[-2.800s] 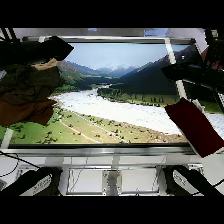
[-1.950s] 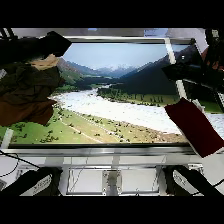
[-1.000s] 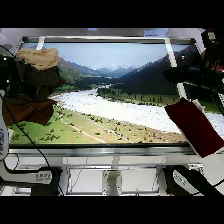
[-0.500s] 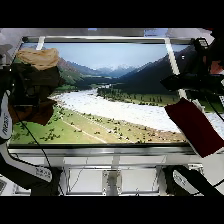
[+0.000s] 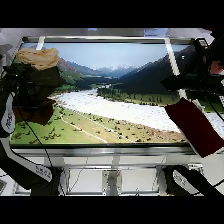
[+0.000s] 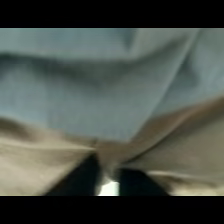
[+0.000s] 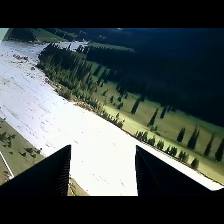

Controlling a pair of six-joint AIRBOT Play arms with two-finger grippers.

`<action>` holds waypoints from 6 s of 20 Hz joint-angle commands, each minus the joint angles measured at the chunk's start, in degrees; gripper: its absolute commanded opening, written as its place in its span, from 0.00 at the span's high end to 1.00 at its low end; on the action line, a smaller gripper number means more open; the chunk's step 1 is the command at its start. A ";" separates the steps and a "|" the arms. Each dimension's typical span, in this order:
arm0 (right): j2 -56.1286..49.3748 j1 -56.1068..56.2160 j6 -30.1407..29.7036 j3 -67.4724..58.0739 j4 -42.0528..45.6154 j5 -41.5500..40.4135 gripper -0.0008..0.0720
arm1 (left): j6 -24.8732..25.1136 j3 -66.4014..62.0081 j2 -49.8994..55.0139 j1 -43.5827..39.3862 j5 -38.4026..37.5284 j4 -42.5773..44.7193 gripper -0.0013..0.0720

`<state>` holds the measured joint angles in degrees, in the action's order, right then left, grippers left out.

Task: Fold the shirts.

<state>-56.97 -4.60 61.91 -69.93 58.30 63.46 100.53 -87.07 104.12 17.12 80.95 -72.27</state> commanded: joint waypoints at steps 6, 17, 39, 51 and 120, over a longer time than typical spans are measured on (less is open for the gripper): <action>0.00 0.00 -0.02 -0.04 -0.02 -7.28 0.37 | -0.96 -3.91 -2.97 -2.40 7.69 -20.31 0.97; 0.02 -0.04 -0.04 -0.04 13.11 -10.19 0.37 | 6.73 -6.78 -17.88 -46.05 -2.23 -46.18 0.97; -9.70 1.44 -2.01 30.67 -15.63 -11.82 0.14 | -12.20 4.70 -5.99 -29.86 -6.23 -41.59 0.02; -16.35 11.34 -1.73 30.64 -16.52 -27.91 0.44 | -7.45 7.19 0.35 -31.52 -4.61 -45.16 0.64; -15.21 3.61 11.54 -3.89 12.31 12.02 0.33 | -1.27 16.24 -8.55 -35.98 -36.35 -49.05 0.15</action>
<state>-72.36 -2.81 74.13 -75.26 71.70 75.68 98.52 -66.63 92.14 -19.14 42.22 -119.52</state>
